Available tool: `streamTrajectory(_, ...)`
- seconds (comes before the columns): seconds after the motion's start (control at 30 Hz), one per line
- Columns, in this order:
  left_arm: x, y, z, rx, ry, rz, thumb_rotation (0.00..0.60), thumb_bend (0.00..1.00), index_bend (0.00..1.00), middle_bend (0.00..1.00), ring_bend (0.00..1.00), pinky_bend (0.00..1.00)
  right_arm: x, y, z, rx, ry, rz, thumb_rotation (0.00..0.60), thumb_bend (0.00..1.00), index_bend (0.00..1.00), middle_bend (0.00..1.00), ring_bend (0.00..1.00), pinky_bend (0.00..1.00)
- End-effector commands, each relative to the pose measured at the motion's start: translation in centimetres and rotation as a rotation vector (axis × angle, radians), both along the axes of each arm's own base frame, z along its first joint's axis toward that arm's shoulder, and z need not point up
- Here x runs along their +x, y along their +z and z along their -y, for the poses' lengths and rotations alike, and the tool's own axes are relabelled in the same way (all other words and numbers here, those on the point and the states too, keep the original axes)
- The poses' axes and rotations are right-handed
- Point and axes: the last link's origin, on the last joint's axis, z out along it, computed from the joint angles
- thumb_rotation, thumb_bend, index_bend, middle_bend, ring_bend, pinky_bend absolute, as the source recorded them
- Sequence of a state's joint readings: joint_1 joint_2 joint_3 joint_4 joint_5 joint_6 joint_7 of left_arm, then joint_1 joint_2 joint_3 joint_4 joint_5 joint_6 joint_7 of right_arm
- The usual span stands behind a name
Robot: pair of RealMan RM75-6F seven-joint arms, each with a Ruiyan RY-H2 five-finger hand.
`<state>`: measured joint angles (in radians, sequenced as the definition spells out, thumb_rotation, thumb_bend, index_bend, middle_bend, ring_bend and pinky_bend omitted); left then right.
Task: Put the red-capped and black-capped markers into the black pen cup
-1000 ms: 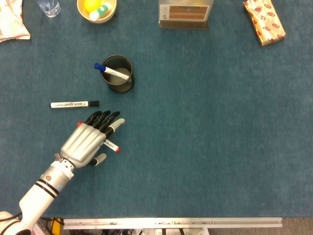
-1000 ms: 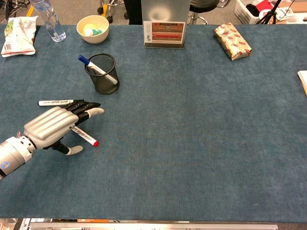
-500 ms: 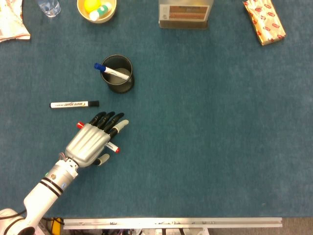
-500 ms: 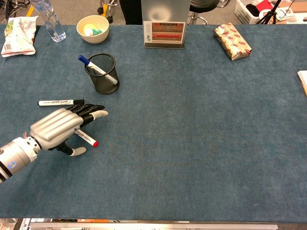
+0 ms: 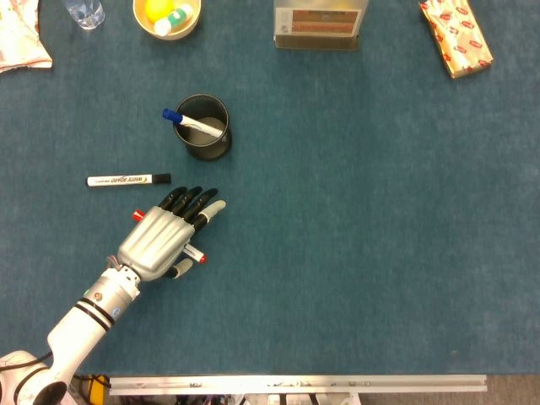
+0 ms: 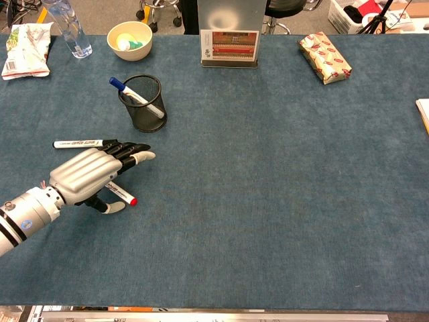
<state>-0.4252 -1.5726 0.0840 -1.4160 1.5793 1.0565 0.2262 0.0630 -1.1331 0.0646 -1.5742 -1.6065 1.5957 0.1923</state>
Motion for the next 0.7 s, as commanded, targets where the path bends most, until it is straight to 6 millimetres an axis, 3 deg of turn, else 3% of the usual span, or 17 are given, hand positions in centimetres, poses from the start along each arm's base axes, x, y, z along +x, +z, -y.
streamTrajectory(0.03,0.1,0.0,-0.2,0.004,0.002,0.005,0.600,0.23,0.01,0.00,0.00,0.09,0.0,0.0,0.0,0.002,0.000,-0.002,0.600,0.00,0.24,0.26,0.17,0.41)
streamTrajectory(0.5,0.8,-0.2,-1.6,0.049,0.000,0.034,0.600,0.23,0.02,0.00,0.00,0.10,0.0,-0.2,0.1,0.014,-0.004,-0.008,0.600,0.00,0.24,0.26,0.17,0.41)
streamTrajectory(0.7,0.6,0.5,-1.4,0.053,0.000,0.033,0.600,0.23,0.11,0.00,0.00,0.10,0.0,-0.2,0.1,0.016,-0.007,-0.009,0.600,0.00,0.24,0.26,0.17,0.41)
